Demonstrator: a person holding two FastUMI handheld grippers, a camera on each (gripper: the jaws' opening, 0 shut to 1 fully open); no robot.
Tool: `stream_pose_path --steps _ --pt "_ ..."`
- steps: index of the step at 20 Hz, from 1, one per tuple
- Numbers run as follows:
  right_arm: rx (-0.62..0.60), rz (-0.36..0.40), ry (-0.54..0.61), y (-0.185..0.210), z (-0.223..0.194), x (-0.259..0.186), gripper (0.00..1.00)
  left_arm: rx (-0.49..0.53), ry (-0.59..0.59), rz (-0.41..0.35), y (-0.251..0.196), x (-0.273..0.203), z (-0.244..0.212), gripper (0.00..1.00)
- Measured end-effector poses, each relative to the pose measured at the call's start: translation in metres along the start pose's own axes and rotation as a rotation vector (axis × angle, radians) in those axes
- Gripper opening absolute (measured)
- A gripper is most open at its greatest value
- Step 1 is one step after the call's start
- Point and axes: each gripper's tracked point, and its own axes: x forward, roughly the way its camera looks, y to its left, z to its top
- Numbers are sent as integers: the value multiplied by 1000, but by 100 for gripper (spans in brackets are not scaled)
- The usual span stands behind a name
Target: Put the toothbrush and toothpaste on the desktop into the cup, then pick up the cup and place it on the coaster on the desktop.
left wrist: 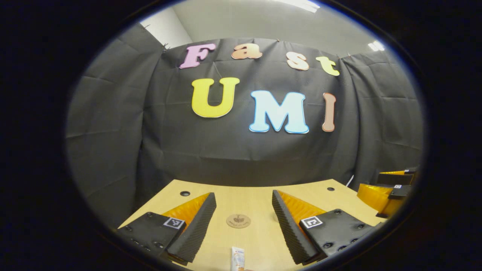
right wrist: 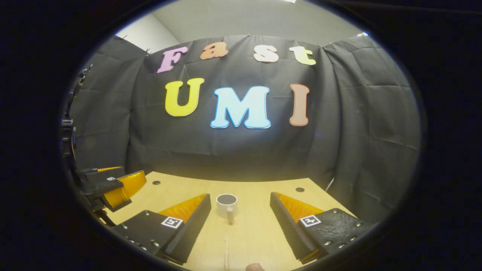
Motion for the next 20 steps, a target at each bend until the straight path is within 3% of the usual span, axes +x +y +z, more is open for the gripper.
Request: stream_pose_path --steps 8,9,10,12,20 --pt "-11 15 108 9 -28 8 96 -13 83 -18 -3 7 -29 92" --pt "-16 15 130 10 -32 10 96 -13 105 -22 -3 10 -35 92" --pt "-18 16 153 11 -39 12 96 -14 128 -26 -3 12 -42 100" --pt "-12 18 208 14 -52 15 96 -20 182 -35 -2 17 -57 96" --pt "-14 39 454 29 -109 38 97 -32 415 -18 13 41 -121 96"
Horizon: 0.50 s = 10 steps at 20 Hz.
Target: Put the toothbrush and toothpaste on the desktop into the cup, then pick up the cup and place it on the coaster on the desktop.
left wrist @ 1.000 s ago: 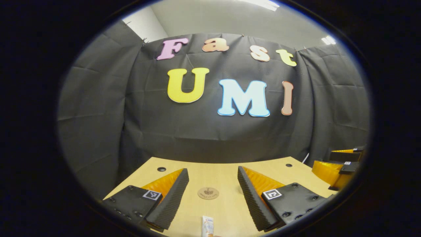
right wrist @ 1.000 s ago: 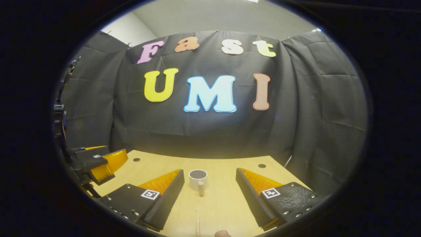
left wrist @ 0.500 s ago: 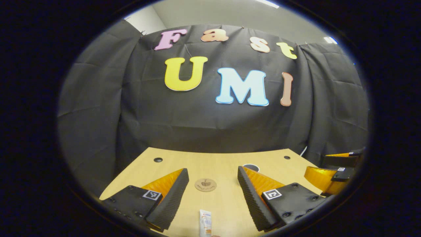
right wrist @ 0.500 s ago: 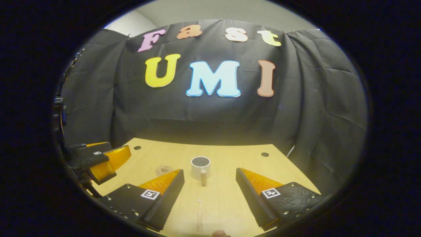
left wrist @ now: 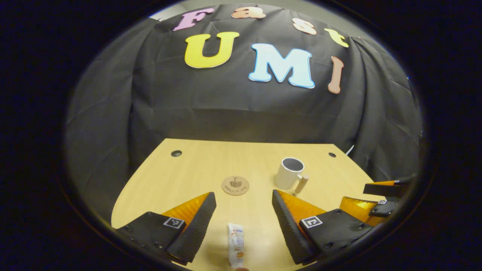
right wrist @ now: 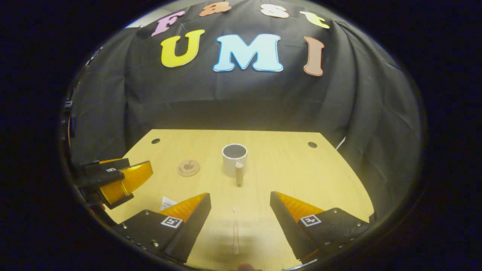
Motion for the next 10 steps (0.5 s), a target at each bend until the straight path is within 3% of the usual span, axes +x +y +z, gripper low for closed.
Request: stream_pose_path --steps 7,10 --pt "-49 40 203 12 -43 29 97 -18 229 15 9 27 -52 93" --pt "-58 54 299 17 -65 37 97 -1 343 35 17 36 -78 96"
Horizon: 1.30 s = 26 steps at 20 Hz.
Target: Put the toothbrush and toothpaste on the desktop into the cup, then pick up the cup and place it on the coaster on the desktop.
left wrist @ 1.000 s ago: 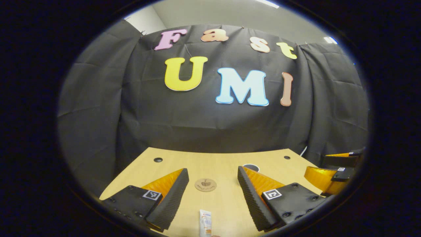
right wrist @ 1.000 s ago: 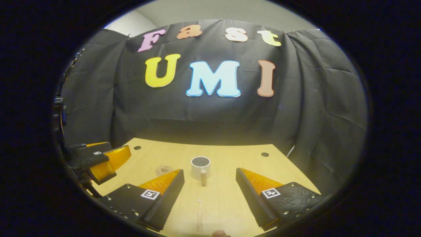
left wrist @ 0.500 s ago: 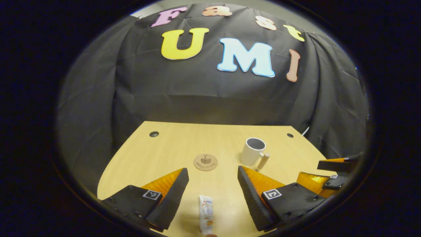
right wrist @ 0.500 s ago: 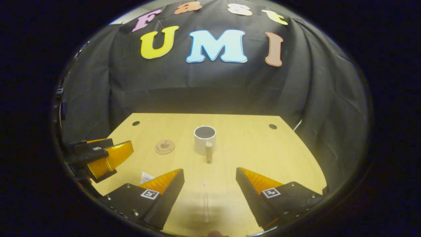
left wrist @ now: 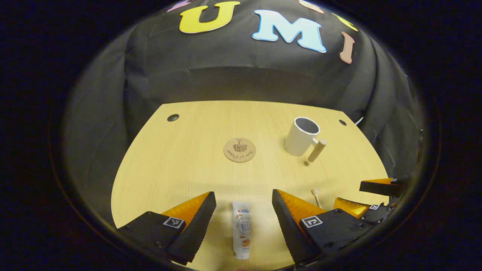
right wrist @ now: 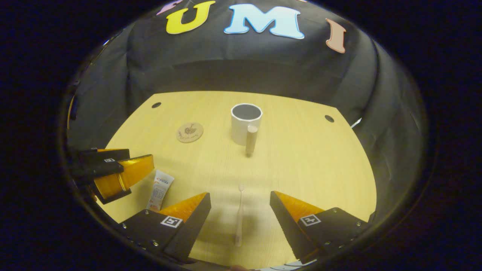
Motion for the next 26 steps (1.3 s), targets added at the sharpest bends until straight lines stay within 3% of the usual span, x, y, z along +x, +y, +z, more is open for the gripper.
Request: stream_pose_path --steps 11,19,22,24,26 --pt "11 41 254 8 -49 35 97 -23 356 7 8 28 -80 97" --pt "9 51 406 7 -78 54 97 -37 483 0 4 36 -111 100" --pt "12 58 435 9 -80 60 85 -45 505 1 1 38 -117 100" --pt "4 54 448 8 -83 64 86 -48 518 4 2 39 -121 100" --pt "5 60 463 11 -85 63 77 -49 528 14 3 39 -125 100"
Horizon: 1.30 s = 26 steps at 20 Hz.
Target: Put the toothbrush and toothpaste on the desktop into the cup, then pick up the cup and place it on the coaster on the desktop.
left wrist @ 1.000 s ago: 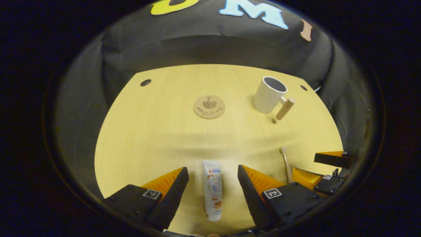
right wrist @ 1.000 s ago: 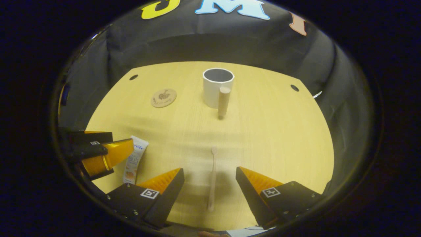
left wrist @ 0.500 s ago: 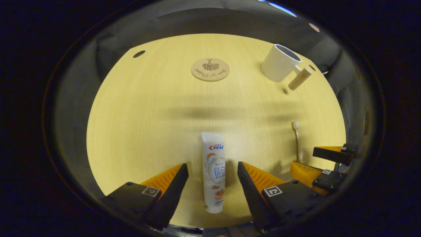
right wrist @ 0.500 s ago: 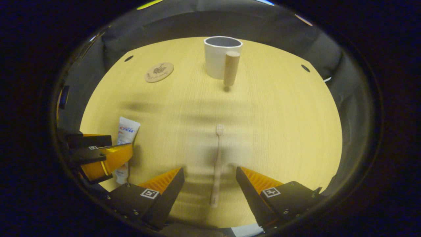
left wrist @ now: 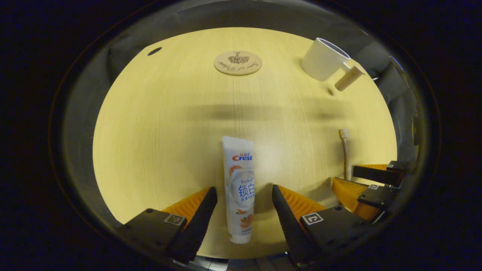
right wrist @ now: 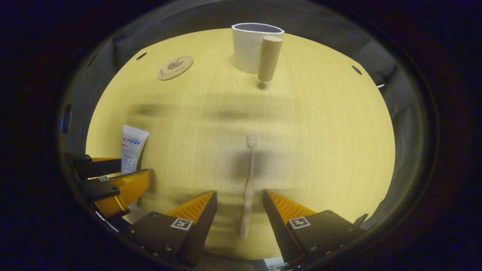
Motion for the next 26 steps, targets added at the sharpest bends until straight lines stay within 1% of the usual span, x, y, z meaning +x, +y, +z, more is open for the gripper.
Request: stream_pose_path --steps 1,2,3,4,5,6,7,8,9,10,11,12,13,14,15,16,17,18,19,20,21,22,23,24,25,26 --pt "-3 -12 4 -2 0 1 77 9 -5 9 3 2 1 100" --pt "-7 -10 13 -1 -3 2 70 15 -4 15 4 1 1 100" --pt "-10 -6 25 0 -4 3 69 16 -5 23 6 1 1 100" --pt "-8 -17 23 -2 -4 3 69 21 -2 32 8 1 0 92" --pt "3 -12 29 0 -3 2 63 29 -5 43 10 2 0 89" --pt "3 -11 37 0 -6 1 53 33 -5 52 12 2 0 83" --pt "-5 -15 36 -2 -4 0 53 29 -9 53 13 1 0 80" --pt "18 -37 33 -7 -4 1 40 27 -12 57 13 1 1 73" --pt "37 -16 47 -3 -6 3 27 20 -15 58 14 1 1 67" --pt "46 -11 65 -3 -10 1 22 24 -15 57 13 1 0 58" --pt "44 -8 57 -4 -8 1 29 29 -17 57 13 1 0 58" --pt "35 -8 61 -4 -10 2 28 32 -15 58 13 1 0 54" --pt "39 -14 52 -5 -10 -4 22 38 -17 58 13 0 0 53" --pt "41 -8 42 -3 -8 5 9 38 -15 58 13 0 0 51" --pt "36 0 61 -3 -10 0 7 41 -19 57 13 0 0 51" --pt "36 3 47 -4 -7 -1 8 43 -16 56 12 0 -1 48" --pt "34 -2 31 -6 -7 1 8 50 -20 56 13 0 -1 42" --pt "43 13 36 -3 -8 -4 6 37 -28 57 13 -1 0 35" --pt "46 20 38 -4 -7 -3 6 40 -20 53 11 -1 -2 29" --pt "55 22 20 -5 -4 -1 7 47 -28 48 11 -1 0 43" --pt "60 27 13 -6 -3 -1 3 39 -39 57 14 0 1 43" --pt "57 33 13 -6 -4 -1 4 37 -45 43 11 -2 2 28" --pt "63 35 5 -6 -4 -1 4 29 -48 36 11 -3 1 36" --pt "64 38 -2 -6 -3 -2 3 21 -60 29 11 -7 1 36" --pt "62 38 -13 -6 -3 -4 4 26 -70 19 9 -5 3 29" --pt "64 36 -27 -7 -1 -7 4 22 -81 22 10 -7 4 29"
